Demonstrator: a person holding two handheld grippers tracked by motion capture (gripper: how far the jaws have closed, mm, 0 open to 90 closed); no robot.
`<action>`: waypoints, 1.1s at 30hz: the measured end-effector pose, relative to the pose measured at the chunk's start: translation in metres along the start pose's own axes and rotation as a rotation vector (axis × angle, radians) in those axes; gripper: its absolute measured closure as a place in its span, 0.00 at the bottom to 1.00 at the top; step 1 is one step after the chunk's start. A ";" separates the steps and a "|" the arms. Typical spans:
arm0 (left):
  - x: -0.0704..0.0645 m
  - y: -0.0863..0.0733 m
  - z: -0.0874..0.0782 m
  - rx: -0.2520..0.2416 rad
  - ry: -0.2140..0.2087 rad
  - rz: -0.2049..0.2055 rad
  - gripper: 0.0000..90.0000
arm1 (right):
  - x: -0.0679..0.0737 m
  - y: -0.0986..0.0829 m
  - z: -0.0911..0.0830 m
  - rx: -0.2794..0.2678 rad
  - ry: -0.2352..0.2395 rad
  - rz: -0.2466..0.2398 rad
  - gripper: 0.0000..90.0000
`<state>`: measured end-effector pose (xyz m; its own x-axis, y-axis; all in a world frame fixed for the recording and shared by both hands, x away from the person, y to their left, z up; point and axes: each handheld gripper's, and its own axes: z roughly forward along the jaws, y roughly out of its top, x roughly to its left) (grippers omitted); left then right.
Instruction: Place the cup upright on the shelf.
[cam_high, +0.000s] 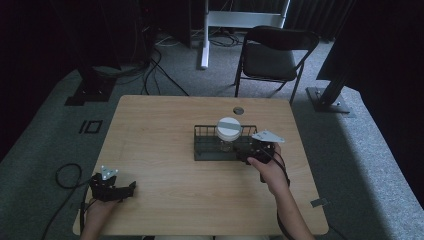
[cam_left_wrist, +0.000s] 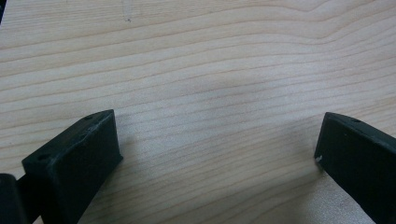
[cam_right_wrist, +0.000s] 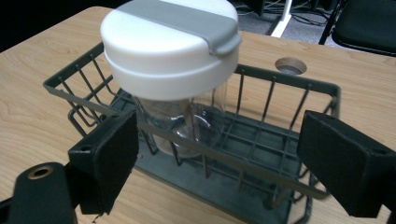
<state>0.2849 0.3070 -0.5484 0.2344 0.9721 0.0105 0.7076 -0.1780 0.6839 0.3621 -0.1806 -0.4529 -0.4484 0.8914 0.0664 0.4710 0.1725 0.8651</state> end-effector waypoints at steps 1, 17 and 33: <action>0.000 0.000 0.000 0.000 0.000 0.000 0.00 | -0.001 -0.001 -0.002 -0.001 -0.001 -0.002 0.14; 0.000 0.000 0.000 0.000 0.000 0.000 0.00 | -0.019 -0.026 -0.023 -0.003 -0.037 0.000 0.14; 0.000 0.000 0.000 0.000 0.000 0.001 0.00 | -0.027 -0.055 -0.019 0.022 -0.036 0.011 0.14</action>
<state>0.2849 0.3070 -0.5483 0.2347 0.9720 0.0109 0.7077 -0.1786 0.6836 0.3337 -0.2222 -0.4926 -0.4155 0.9078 0.0578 0.4930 0.1713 0.8530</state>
